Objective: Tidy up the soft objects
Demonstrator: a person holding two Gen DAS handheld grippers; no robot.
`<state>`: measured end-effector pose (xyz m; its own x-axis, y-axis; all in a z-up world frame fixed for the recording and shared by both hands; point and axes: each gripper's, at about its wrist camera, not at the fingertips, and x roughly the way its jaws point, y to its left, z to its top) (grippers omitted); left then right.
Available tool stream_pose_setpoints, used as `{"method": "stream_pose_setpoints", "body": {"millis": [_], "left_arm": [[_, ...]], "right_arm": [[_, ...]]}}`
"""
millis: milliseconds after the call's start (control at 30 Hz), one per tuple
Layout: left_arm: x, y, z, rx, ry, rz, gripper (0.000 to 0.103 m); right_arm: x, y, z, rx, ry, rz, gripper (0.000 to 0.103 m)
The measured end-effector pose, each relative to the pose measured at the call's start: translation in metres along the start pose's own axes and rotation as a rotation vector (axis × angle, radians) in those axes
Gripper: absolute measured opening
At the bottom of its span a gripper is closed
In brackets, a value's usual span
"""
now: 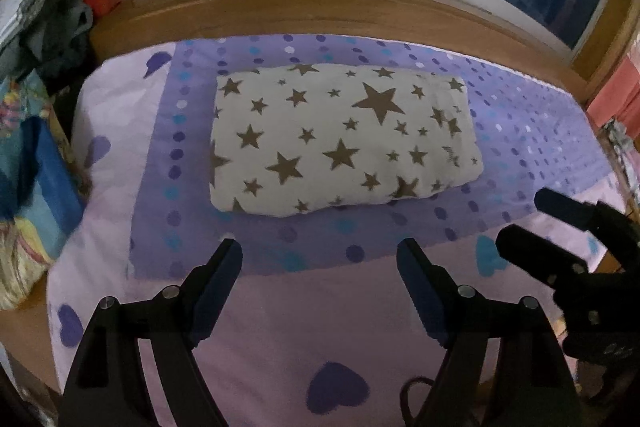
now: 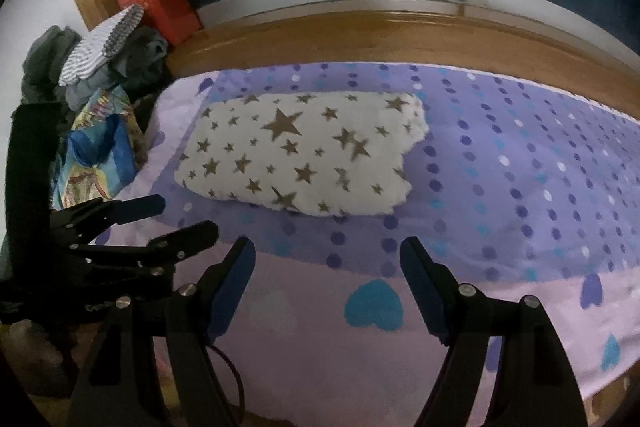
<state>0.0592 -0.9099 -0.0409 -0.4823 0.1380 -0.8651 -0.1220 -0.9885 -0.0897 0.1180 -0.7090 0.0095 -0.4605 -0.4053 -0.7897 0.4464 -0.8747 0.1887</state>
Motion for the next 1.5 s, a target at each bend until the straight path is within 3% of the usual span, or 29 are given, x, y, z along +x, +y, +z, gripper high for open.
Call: {"method": "stream_pose_setpoints", "body": {"millis": [167, 300, 467, 700, 900, 967, 1133, 1500], "left_arm": [[0.007, 0.003, 0.001, 0.068, -0.014, 0.012, 0.081], [0.013, 0.011, 0.001, 0.069, -0.009, 0.003, 0.081], [0.016, 0.014, 0.003, 0.065, -0.010, 0.009, 0.081], [0.019, 0.013, 0.009, 0.086, -0.014, 0.011, 0.081], [0.023, 0.012, 0.009, 0.104, -0.022, 0.046, 0.081], [0.023, 0.011, 0.008, 0.110, -0.023, 0.057, 0.081], [0.024, 0.013, 0.005, 0.114, -0.021, 0.064, 0.081], [0.022, 0.020, 0.002, 0.106, -0.020, 0.047, 0.081]], "right_arm": [[0.014, -0.003, 0.000, -0.027, -0.013, 0.114, 0.076], [0.026, -0.009, 0.001, 0.028, 0.024, 0.094, 0.076], [0.015, -0.011, 0.009, 0.103, -0.055, 0.020, 0.076], [0.023, -0.004, 0.020, 0.066, -0.106, 0.149, 0.076], [0.038, 0.004, 0.037, 0.106, -0.113, -0.054, 0.076], [0.044, 0.006, 0.037, 0.133, -0.110, -0.086, 0.076], [0.053, 0.014, 0.028, 0.153, -0.091, -0.093, 0.076], [0.035, 0.035, 0.020, 0.122, -0.133, -0.144, 0.076]]}}
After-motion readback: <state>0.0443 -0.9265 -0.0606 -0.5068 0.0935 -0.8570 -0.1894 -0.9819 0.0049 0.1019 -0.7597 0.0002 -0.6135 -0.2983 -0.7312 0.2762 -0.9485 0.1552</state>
